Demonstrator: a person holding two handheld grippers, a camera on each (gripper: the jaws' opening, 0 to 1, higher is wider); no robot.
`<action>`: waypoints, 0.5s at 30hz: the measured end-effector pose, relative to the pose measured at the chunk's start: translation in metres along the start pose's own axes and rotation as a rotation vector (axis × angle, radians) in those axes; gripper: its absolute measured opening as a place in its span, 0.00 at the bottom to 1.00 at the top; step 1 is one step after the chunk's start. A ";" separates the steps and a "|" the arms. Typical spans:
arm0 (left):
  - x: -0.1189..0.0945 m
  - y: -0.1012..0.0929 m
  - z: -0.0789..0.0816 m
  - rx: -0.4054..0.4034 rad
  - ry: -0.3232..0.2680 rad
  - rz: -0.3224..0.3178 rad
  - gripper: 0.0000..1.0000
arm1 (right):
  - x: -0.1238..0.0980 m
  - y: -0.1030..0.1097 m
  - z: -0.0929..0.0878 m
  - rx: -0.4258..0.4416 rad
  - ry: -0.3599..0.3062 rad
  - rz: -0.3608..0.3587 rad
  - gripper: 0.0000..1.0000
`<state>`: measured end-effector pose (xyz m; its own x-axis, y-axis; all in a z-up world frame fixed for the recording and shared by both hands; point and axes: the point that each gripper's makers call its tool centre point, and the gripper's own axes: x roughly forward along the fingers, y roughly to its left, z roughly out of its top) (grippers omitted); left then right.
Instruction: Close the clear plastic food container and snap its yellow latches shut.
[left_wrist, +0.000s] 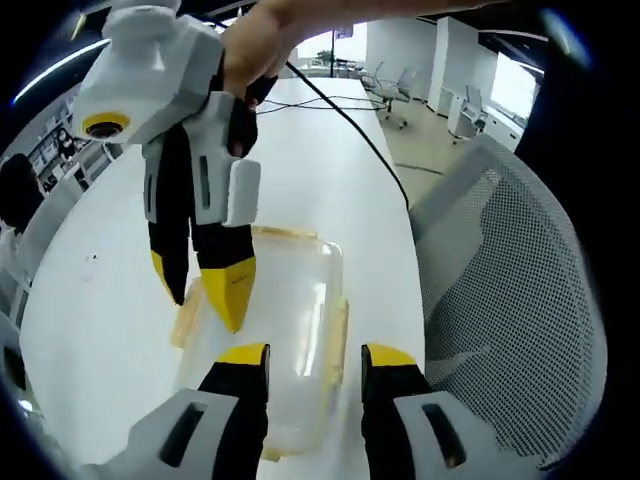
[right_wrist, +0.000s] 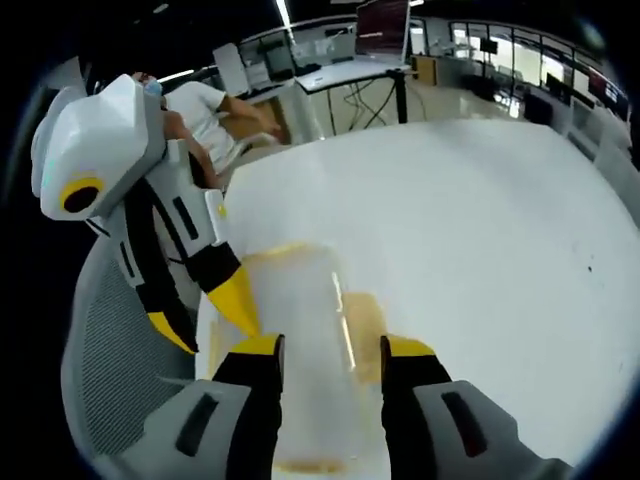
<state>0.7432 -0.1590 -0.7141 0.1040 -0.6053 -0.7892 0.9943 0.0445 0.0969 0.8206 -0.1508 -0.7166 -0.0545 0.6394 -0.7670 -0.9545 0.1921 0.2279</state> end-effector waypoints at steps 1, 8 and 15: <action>0.000 -0.001 -0.001 0.033 0.007 0.005 0.30 | 0.001 0.001 0.000 0.003 0.007 0.009 0.37; 0.003 -0.002 -0.004 0.118 -0.005 0.061 0.30 | 0.009 0.009 -0.008 -0.019 0.080 0.060 0.38; 0.004 0.001 -0.004 0.169 -0.022 0.124 0.28 | 0.011 0.009 -0.006 -0.011 0.088 0.071 0.41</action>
<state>0.7449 -0.1581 -0.7194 0.2226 -0.6206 -0.7518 0.9557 -0.0135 0.2942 0.8094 -0.1467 -0.7263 -0.1468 0.5832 -0.7990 -0.9506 0.1402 0.2770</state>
